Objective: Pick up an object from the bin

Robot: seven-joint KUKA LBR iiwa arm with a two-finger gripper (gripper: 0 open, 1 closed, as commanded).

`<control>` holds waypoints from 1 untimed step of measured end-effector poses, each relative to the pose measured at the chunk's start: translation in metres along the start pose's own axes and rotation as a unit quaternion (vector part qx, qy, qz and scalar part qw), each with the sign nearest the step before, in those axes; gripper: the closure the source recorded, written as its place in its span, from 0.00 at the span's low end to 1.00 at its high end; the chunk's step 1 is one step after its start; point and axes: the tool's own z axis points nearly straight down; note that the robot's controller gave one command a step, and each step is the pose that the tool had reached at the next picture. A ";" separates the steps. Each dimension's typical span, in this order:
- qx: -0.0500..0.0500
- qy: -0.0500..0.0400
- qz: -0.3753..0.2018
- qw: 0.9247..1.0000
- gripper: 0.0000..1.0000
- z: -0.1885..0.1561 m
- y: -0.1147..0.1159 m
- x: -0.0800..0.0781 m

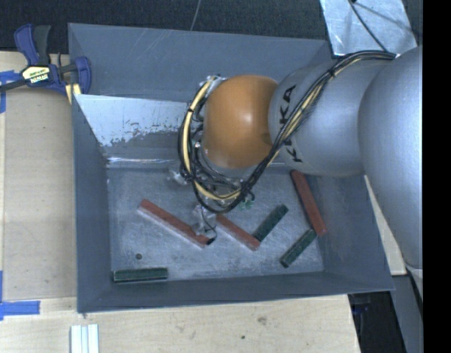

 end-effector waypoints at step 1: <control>-0.001 0.004 -0.030 1.000 0.00 0.023 -0.002 0.011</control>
Offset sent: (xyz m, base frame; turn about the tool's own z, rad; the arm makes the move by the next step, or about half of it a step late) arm -0.0493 0.0569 -0.0200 0.2265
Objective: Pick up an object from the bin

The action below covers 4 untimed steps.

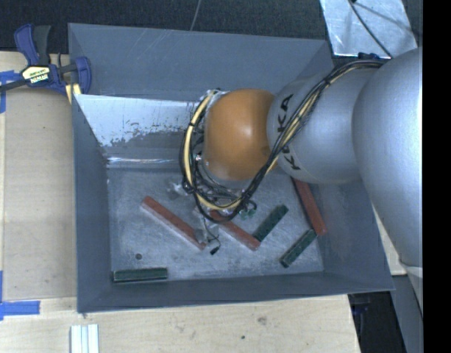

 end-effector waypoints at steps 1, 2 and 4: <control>0.002 -0.002 0.094 0.996 0.00 -0.003 0.036 0.006; 0.001 -0.003 -0.076 0.997 1.00 0.001 0.058 0.057; -0.001 0.002 -0.069 0.998 1.00 -0.047 0.047 0.066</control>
Offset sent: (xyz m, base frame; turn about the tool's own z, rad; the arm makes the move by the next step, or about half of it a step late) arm -0.0775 0.0284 -0.0012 -0.1546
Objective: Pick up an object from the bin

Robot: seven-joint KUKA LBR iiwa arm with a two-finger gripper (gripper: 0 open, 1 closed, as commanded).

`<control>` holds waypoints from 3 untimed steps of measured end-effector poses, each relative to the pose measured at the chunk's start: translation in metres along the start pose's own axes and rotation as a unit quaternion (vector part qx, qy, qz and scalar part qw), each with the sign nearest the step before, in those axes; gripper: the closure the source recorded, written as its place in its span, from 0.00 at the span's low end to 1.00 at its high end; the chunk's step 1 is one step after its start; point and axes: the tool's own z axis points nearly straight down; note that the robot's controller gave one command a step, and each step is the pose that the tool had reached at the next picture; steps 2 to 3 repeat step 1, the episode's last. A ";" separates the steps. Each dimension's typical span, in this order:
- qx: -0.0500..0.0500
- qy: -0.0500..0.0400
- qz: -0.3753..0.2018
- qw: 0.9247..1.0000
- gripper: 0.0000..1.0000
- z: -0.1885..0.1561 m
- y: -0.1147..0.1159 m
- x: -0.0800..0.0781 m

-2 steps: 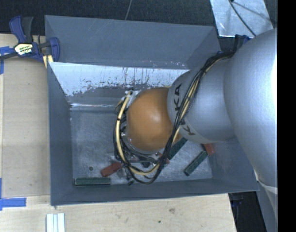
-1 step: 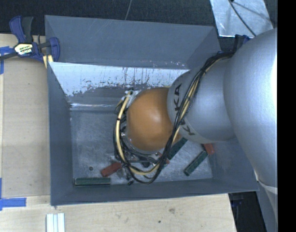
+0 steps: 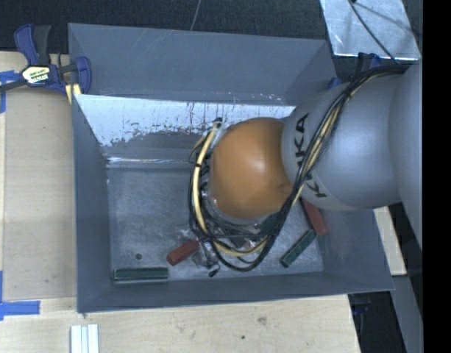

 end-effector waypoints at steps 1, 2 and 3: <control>0.002 -0.004 0.009 1.000 1.00 -0.159 0.000 -0.016; 0.002 -0.004 0.009 1.000 1.00 -0.159 0.000 -0.016; 0.002 -0.004 0.009 1.000 1.00 -0.159 0.000 -0.016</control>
Offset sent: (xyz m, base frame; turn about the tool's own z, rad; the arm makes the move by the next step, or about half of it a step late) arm 0.0000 0.0000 0.0000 0.0000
